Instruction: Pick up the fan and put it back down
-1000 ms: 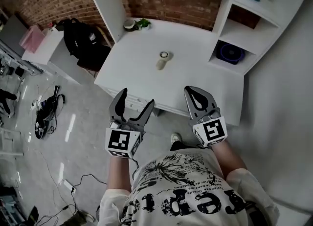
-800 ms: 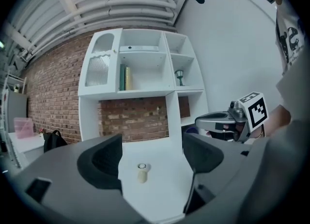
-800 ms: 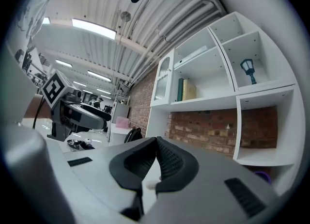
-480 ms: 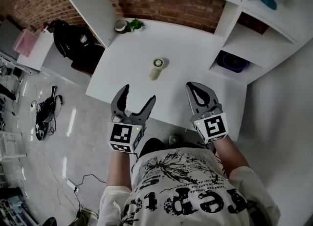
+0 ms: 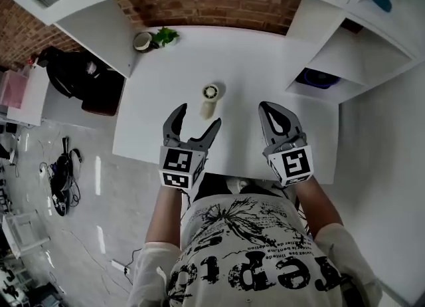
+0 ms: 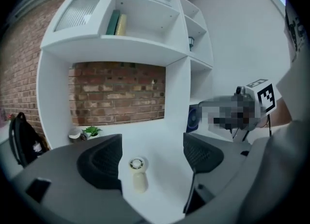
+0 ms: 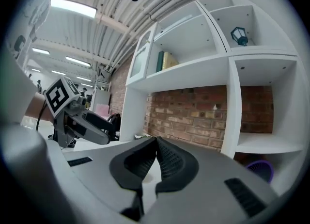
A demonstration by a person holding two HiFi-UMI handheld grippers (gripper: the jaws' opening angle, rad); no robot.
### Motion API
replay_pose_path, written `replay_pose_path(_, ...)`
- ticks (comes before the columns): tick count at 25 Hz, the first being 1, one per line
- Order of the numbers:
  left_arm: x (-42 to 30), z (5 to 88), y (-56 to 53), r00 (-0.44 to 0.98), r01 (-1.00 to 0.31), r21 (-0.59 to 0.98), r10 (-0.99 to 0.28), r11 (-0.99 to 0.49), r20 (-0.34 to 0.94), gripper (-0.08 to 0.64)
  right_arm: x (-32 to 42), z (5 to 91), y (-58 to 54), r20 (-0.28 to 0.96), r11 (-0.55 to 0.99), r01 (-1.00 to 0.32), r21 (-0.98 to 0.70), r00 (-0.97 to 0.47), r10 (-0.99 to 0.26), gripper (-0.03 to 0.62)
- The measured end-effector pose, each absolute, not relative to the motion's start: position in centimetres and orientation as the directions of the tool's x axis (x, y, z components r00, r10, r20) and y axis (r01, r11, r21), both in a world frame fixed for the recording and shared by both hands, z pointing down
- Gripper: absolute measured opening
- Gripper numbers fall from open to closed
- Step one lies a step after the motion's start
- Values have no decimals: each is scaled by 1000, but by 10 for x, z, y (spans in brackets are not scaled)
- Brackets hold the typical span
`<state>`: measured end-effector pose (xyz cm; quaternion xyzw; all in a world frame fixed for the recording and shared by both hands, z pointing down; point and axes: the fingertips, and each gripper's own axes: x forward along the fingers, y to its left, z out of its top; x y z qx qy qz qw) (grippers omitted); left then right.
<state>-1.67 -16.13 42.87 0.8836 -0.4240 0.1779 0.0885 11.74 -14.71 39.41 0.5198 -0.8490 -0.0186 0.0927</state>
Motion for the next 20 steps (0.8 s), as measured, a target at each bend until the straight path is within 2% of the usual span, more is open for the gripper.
replay_pose_path(7,-17,499,-235,603,-722,39,-600,-691,525,379,102,420,-197,185,357,-927,115,-334,-924,15)
replay_pose_path(13,-9,565,-268,619,-724,223,-472,-653,628,379,103,451,-218,225,279,-957,80,-255,-940,15)
replay_pose_path(20,3,626,-298,558,-730,206,-395,-651,730,379,102,482,-238,277,268,-960,83,-236,-931,15)
